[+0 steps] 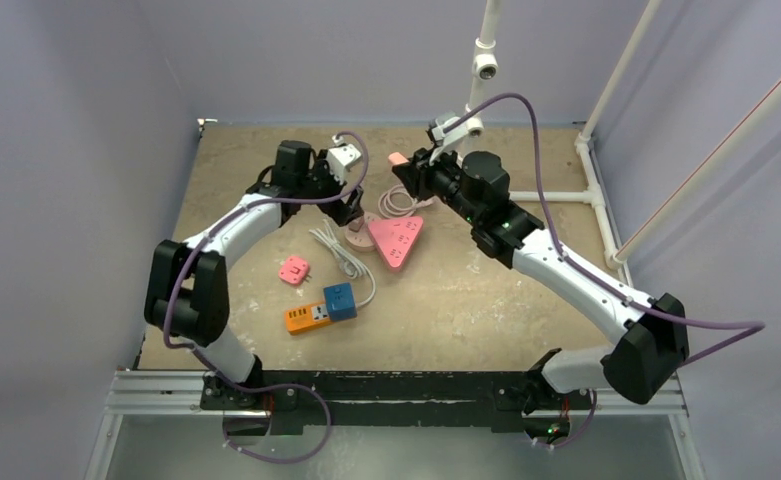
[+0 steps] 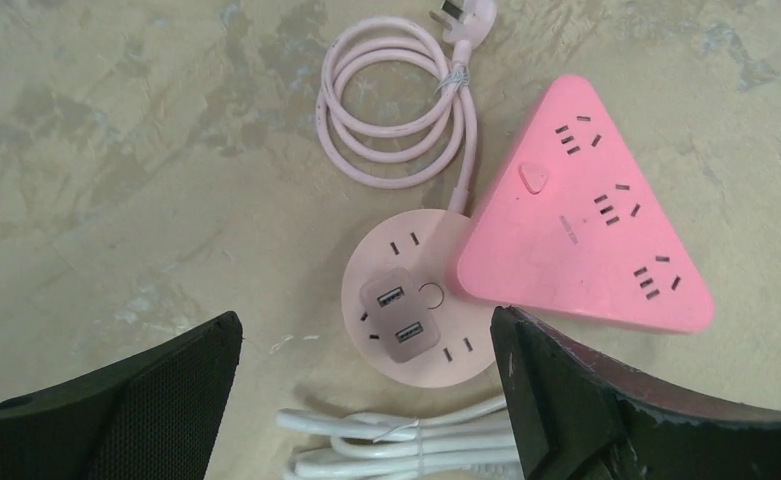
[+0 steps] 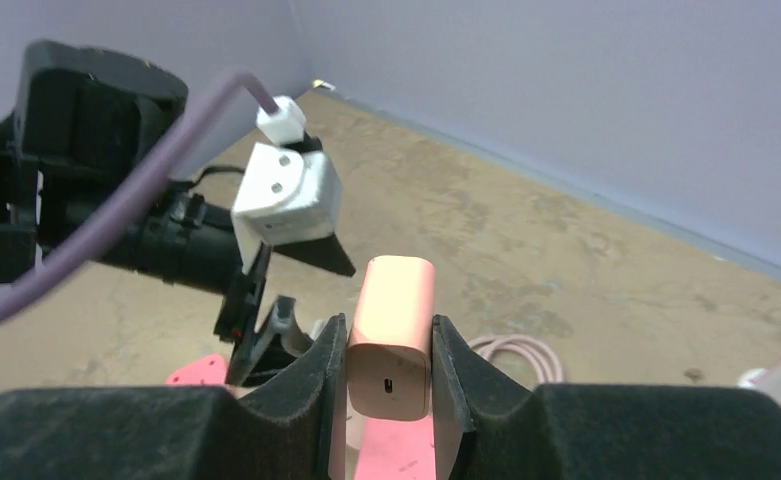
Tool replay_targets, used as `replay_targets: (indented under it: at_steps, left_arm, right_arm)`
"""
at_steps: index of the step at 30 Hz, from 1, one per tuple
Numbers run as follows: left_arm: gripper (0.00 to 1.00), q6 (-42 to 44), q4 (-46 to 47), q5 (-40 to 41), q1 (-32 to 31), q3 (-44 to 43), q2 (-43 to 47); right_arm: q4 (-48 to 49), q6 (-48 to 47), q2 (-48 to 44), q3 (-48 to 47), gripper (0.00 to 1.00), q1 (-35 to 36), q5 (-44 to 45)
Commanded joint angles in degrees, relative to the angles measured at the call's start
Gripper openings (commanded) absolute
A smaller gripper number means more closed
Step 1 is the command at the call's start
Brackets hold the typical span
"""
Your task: Insert the plug
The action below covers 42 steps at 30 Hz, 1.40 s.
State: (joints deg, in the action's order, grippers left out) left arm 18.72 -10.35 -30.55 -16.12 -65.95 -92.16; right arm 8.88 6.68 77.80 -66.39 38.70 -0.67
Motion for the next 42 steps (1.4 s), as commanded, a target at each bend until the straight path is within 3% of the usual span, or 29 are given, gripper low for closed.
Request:
replay_targets:
  at_steps: [1, 5, 11, 17, 24, 29, 37, 42]
  left_arm:
    - [0.95, -7.6, -0.3, 8.0, -4.9, -4.6, -3.3]
    - [0.90, -7.1, -3.4, 12.7, -6.9, -8.7, -7.9]
    - [0.63, -5.0, -8.4, 14.5, -7.1, -12.1, -11.7]
    - [0.60, -5.8, -10.5, 18.2, -7.1, -10.5, -10.4]
    - [0.52, -6.9, -11.2, 16.9, -7.2, -8.9, -9.8]
    - [0.39, -4.9, -11.5, 16.3, -7.2, -9.3, -12.0]
    - [0.10, 8.3, -18.5, 8.7, -7.2, -13.9, -17.7]
    - [0.00, 17.0, -23.3, 3.0, -7.2, -17.1, -19.9]
  right_arm:
    - [0.4, -1.3, -3.0, 1.9, 0.00, -0.3, 6.5]
    - [1.0, -0.4, -4.0, 3.1, 0.00, -0.5, 5.8]
    - [1.6, 0.4, -5.2, 4.2, 0.00, -0.5, 6.5]
    - [1.7, 0.0, -5.0, 4.5, 0.00, -0.5, 7.0]
    - [1.9, 0.1, -4.1, 4.6, 0.00, -0.5, 6.7]
    - [1.7, -0.2, -4.4, 4.7, 0.00, -0.5, 7.1]
    - [5.0, -6.1, -7.6, 7.2, 0.00, -0.7, 3.7]
    - [6.7, -17.0, -11.9, 10.0, 0.00, -0.7, -1.5]
